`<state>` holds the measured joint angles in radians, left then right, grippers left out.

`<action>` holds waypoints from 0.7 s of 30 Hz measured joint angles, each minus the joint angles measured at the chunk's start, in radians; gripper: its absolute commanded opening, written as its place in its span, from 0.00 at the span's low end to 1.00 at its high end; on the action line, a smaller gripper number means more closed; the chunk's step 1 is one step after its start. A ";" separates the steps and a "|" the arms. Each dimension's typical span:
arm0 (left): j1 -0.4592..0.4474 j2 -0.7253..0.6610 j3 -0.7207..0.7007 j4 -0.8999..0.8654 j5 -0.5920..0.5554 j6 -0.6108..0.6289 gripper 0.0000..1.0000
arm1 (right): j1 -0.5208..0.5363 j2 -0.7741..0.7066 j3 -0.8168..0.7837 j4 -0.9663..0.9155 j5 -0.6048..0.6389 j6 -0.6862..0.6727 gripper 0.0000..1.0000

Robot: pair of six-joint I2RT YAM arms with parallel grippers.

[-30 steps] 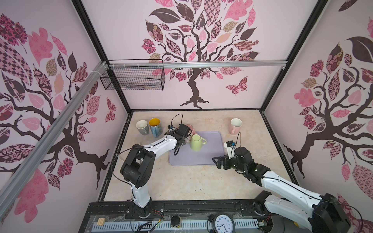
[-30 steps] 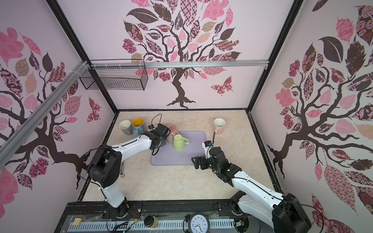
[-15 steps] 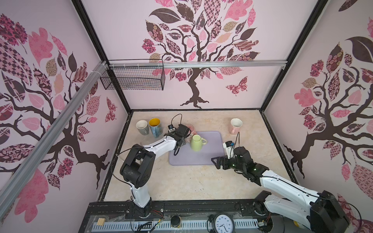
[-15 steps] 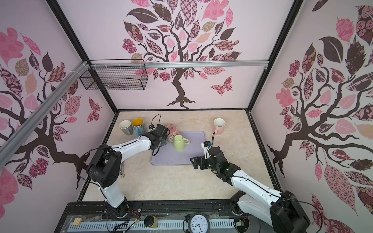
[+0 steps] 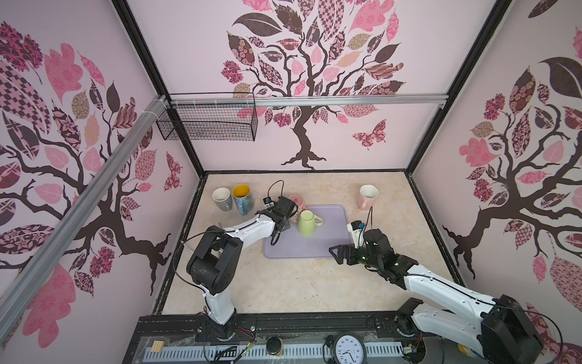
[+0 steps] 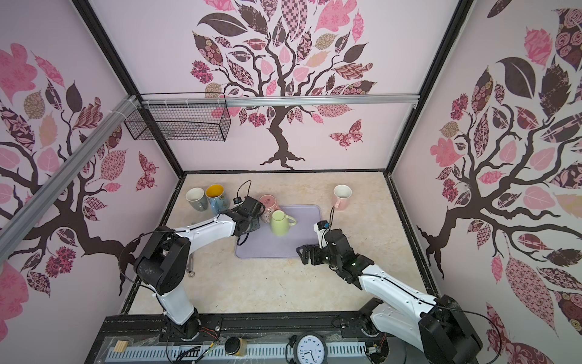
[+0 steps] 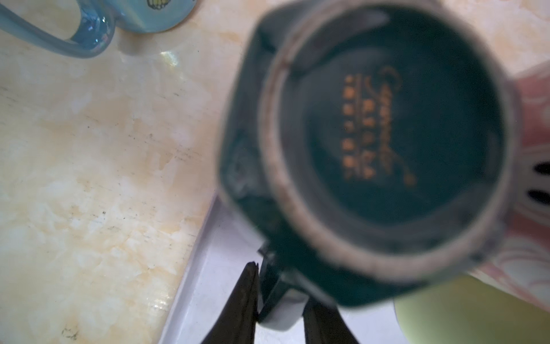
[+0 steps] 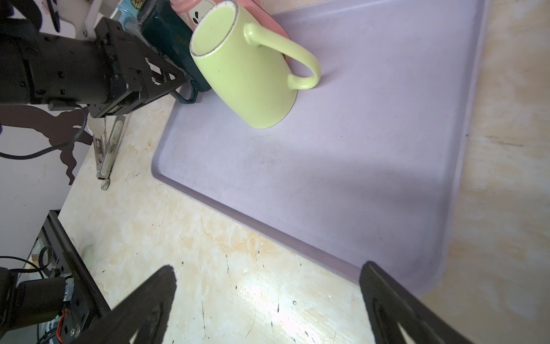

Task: Turn the mug right side up
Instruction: Rotate the mug on the tray, then pick up the mug from the tray.

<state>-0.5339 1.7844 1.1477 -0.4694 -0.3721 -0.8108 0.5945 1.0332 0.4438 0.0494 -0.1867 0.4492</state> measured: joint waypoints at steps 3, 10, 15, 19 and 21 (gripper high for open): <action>0.000 0.000 0.000 0.002 0.005 0.004 0.26 | 0.000 0.000 0.000 0.000 0.000 0.000 0.99; 0.006 0.000 -0.011 0.033 0.034 0.026 0.29 | 0.000 0.000 0.000 -0.001 0.000 0.001 1.00; 0.019 0.000 -0.038 0.056 0.069 0.042 0.32 | 0.000 0.000 0.000 -0.001 0.000 0.001 0.99; 0.026 0.000 -0.055 0.070 0.093 0.063 0.34 | 0.000 0.000 0.000 -0.001 0.000 0.001 0.99; 0.031 -0.003 -0.056 0.073 0.099 0.081 0.35 | 0.000 0.000 0.000 -0.001 0.000 0.002 1.00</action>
<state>-0.5034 1.7817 1.0912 -0.3965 -0.2729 -0.7300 0.5945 1.0332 0.4438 0.0486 -0.1864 0.4515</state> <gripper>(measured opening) 0.345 0.995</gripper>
